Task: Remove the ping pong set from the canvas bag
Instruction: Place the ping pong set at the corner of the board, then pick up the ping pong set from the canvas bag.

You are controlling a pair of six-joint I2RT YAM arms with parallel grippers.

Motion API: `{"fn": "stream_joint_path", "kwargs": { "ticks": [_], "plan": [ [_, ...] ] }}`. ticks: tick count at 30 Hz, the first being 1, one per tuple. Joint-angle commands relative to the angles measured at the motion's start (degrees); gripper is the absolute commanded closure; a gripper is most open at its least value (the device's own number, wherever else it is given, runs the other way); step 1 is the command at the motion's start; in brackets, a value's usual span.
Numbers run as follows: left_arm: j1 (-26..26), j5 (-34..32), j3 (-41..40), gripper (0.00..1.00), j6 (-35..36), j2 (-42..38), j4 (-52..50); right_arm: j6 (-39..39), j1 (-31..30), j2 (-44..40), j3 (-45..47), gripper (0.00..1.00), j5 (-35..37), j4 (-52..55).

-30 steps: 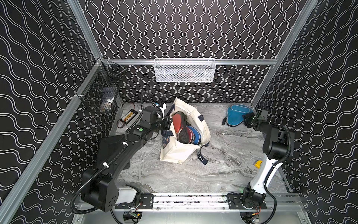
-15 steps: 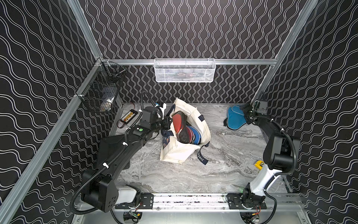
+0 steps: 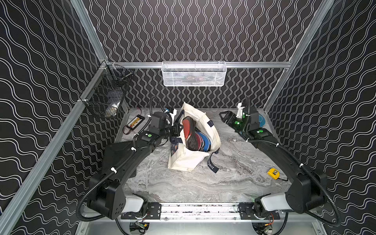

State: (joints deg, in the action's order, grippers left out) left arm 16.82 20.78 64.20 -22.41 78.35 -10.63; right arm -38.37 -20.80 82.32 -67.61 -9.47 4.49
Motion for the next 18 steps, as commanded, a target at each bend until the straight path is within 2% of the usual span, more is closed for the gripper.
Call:
{"fn": "stream_joint_path", "kwargs": {
  "ticks": [1,6,9,18],
  "plan": [
    [0.08,1.73,0.24,1.0,0.91,0.21,0.52,0.51,-4.34,3.08,-2.74,0.23,-5.91,1.33],
    [0.09,1.09,-0.46,1.0,1.06,-0.93,0.48,1.65,-10.74,10.89,-8.61,0.25,-6.44,4.95],
    [0.22,0.81,-0.66,1.0,1.3,-1.15,0.35,1.39,-12.43,14.7,-11.46,0.27,-7.07,5.22],
    [0.43,0.76,-0.95,1.0,1.17,-1.4,0.52,2.68,-16.17,22.61,-19.82,0.34,-2.66,10.6]
  ]
}}
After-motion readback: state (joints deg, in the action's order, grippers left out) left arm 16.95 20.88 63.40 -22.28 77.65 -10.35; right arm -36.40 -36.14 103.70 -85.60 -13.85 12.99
